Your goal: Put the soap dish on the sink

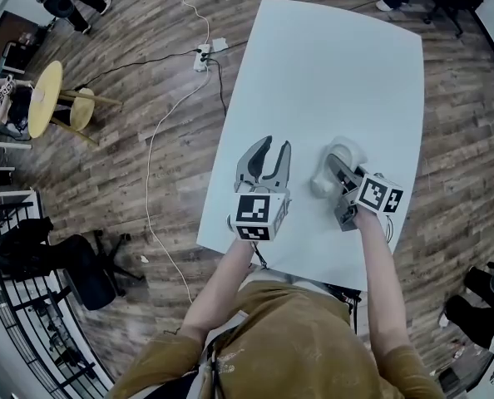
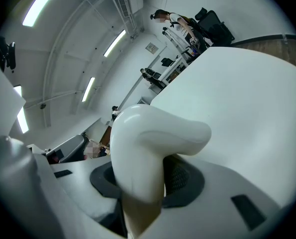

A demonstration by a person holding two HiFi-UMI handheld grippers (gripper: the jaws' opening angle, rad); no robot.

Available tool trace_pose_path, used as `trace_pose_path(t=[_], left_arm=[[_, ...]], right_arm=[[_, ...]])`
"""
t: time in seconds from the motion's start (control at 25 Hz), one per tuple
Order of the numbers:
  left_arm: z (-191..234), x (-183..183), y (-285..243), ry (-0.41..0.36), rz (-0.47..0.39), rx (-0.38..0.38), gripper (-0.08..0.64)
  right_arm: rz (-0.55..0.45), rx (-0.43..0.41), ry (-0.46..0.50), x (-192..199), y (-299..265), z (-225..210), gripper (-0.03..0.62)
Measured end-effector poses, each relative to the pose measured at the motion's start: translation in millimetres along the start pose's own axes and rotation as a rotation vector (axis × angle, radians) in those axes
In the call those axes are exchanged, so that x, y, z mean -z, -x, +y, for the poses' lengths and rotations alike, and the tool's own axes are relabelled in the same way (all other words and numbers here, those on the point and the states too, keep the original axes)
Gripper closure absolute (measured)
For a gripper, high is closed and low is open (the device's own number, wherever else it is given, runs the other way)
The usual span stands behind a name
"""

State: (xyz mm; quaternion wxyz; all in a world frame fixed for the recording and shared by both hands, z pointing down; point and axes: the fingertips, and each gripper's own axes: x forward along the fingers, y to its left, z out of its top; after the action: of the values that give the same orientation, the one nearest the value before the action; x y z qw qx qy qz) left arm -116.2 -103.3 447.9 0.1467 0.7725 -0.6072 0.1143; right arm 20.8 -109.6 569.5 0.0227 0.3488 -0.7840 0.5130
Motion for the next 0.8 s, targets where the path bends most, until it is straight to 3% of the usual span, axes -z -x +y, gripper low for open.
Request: trace_pose_path(t=[0.44, 0.8], left_arm=[[3.3, 11.4, -3.1, 0.024, 0.033, 0.020, 0.420], [0.7, 18.4, -6.4, 0.034, 0.049, 0.041, 0.420]], right_arm=[[0.032, 0.003, -0.071, 11.6, -8.7, -0.7, 0.426], [0.086, 0.076, -0.006, 21.4, -8.2, -10.0, 0.385]])
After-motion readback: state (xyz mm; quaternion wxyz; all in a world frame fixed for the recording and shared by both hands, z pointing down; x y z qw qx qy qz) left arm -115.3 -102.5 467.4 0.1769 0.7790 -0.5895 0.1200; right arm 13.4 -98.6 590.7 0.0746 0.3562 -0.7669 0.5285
